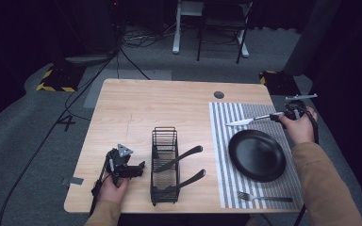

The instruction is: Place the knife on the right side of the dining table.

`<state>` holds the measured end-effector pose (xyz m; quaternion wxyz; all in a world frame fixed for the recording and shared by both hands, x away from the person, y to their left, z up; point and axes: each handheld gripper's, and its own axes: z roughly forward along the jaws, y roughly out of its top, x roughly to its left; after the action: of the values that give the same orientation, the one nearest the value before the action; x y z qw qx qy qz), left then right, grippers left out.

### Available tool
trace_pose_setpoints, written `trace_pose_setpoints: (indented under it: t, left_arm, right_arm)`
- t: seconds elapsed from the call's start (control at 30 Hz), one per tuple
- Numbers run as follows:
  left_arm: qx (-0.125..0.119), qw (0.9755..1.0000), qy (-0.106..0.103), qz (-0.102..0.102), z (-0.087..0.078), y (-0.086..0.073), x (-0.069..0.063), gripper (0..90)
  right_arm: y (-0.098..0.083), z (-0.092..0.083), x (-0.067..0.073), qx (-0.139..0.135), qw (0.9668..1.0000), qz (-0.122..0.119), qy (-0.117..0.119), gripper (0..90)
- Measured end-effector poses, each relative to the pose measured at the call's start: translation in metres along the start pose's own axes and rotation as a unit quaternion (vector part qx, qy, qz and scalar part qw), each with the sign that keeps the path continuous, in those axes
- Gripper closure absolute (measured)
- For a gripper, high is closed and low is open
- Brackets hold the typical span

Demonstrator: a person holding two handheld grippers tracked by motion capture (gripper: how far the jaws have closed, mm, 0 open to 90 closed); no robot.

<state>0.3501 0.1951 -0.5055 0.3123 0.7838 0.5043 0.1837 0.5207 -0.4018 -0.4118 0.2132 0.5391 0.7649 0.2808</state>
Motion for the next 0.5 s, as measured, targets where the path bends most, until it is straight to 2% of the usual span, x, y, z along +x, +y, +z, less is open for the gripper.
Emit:
trace_pose_setpoints:
  t: [0.3, 0.5]
  left_arm:
    - [0.0, 1.0, 0.0, 0.001, 0.0, 0.0, 0.0, 9.4]
    - [0.0, 1.0, 0.0, 0.0, 0.0, 0.0, 0.0, 9.4]
  right_arm:
    - [-0.005, 0.008, -0.005, 0.006, 0.9998, 0.018, 0.003, 43.0]
    - [-0.007, 0.012, -0.006, 0.012, 0.9998, 0.017, -0.002, 42.2]
